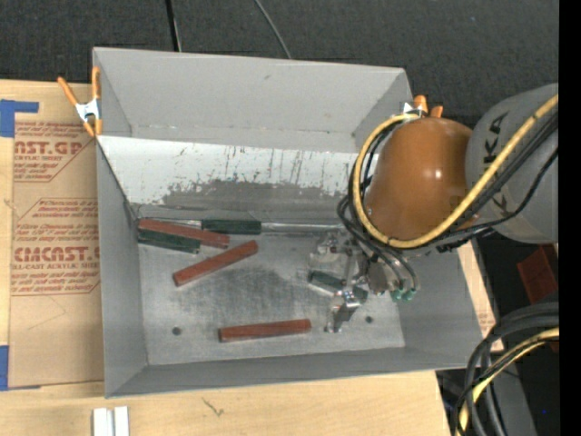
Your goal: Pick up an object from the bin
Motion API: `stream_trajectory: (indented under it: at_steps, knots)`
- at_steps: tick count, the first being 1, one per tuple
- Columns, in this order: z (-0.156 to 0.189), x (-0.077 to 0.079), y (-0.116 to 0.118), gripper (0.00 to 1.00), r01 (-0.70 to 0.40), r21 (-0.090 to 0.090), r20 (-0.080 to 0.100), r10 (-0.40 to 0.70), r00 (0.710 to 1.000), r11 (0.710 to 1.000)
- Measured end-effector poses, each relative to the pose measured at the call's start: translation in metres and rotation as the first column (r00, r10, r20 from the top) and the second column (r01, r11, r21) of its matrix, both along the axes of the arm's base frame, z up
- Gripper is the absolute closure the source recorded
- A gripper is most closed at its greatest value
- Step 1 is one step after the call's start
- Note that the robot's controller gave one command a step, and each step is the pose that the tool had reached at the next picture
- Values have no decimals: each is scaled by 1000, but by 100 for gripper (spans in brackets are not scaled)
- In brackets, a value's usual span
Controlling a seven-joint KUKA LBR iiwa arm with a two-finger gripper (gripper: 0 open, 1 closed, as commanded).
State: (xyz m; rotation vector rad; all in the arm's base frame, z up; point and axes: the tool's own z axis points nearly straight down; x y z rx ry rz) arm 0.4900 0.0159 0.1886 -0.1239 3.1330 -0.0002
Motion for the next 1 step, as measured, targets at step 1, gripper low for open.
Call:
stream_trajectory:
  at_steps: [1]
  knots:
    - [-115,5,-1,100,-5,1,-11,5,1000,1000]
